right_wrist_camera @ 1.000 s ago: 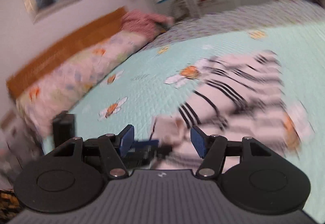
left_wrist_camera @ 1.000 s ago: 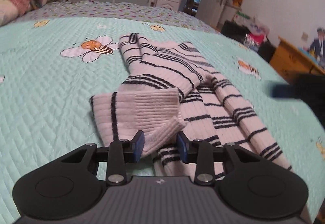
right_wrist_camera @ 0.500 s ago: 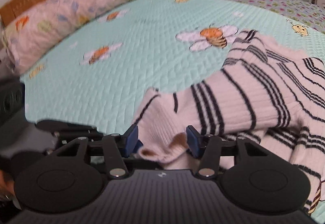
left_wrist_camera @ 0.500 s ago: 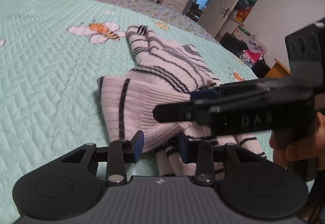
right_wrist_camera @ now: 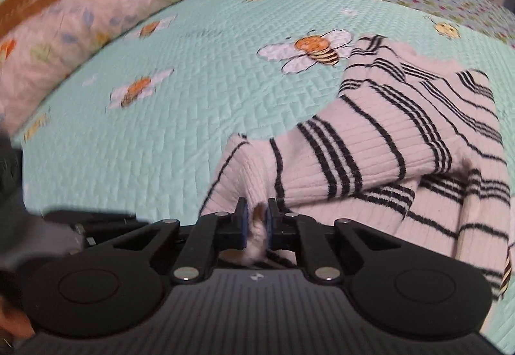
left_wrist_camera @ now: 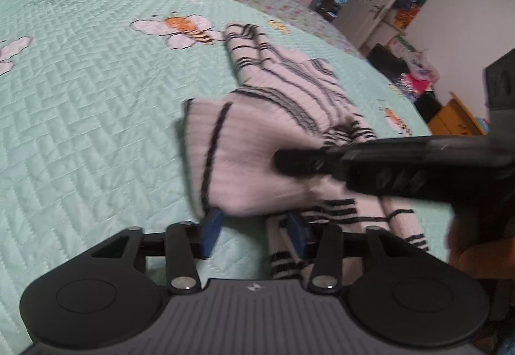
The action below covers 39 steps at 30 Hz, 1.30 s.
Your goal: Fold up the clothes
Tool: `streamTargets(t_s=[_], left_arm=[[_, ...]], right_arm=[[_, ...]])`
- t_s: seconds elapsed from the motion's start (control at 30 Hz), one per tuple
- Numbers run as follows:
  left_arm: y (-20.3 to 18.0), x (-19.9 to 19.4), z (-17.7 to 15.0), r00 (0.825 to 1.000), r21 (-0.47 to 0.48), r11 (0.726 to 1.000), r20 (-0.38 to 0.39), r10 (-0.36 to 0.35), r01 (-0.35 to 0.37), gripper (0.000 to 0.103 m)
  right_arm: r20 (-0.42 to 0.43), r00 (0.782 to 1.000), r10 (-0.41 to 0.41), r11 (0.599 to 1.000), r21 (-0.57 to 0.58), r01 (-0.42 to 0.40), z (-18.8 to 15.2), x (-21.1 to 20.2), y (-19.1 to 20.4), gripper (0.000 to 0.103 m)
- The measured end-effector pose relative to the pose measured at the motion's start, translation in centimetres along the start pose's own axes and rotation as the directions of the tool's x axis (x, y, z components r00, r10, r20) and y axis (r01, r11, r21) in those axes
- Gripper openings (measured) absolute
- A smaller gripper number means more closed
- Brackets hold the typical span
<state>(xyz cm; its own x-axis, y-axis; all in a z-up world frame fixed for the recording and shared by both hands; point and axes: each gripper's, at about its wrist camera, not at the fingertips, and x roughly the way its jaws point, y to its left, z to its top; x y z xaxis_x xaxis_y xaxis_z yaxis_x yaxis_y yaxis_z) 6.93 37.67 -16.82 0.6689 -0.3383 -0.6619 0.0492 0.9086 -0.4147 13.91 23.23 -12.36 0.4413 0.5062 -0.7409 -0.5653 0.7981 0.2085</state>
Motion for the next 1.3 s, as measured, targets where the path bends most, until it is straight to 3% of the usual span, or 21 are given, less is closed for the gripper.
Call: streamTargets(t_s=[0.13,0.27,0.4,0.47,0.73,0.9,1.0,1.13,1.3], left_arm=[[0.7,0.0,-0.1,1.000,-0.019,1.000,-0.001,-0.003,0.003,0.052],[0.5,-0.1,-0.1,1.000,0.001,1.000,-0.001,0.019,-0.019,0.052],[0.2,-0.1,-0.1,0.999,0.014,0.999,-0.002,0.036,-0.036,0.052],[0.0,0.0,-0.1,0.999,0.023,0.999,-0.003,0.046,-0.046,0.052],[-0.9,-1.2,0.4,1.000,-0.002,1.000,0.008,0.017,-0.017,0.052],[-1.6,-2.3,0.8,1.000,-0.032,0.999,0.019,-0.018,0.019,0.052],[-2.3,-3.0,1.1,0.999,-0.035,0.998,0.022,-0.046,0.047,0.050],[-4.4,-2.5,1.0,0.992,-0.023,0.992,-0.022,-0.126,0.125,0.049],[-5.1,-1.1,1.0,0.985,-0.079,0.983,-0.042,-0.167,0.163,0.049]], right_arm=[[0.071,0.995,0.070,0.984,0.161,-0.081,1.7,-0.9,-1.3,0.011],[0.200,0.972,0.125,0.930,0.318,-0.185,3.8,-3.0,-3.4,0.011],[0.342,0.934,0.105,0.862,0.438,-0.257,4.3,-6.1,-6.4,0.011],[0.364,0.929,0.068,0.849,0.469,-0.245,3.7,-7.2,-7.6,0.011],[0.259,0.965,0.049,0.804,0.562,-0.192,-2.6,-5.7,-9.3,0.011],[0.242,0.963,0.118,0.713,0.655,-0.252,-5.6,-4.5,-10.0,0.011],[0.313,0.933,0.178,0.596,0.720,-0.355,-6.1,-4.3,-11.0,0.010],[0.409,0.886,0.218,0.483,0.744,-0.462,-4.0,-4.2,-11.9,0.011],[0.545,0.812,0.210,0.430,0.694,-0.577,-1.0,-6.6,-13.0,0.011]])
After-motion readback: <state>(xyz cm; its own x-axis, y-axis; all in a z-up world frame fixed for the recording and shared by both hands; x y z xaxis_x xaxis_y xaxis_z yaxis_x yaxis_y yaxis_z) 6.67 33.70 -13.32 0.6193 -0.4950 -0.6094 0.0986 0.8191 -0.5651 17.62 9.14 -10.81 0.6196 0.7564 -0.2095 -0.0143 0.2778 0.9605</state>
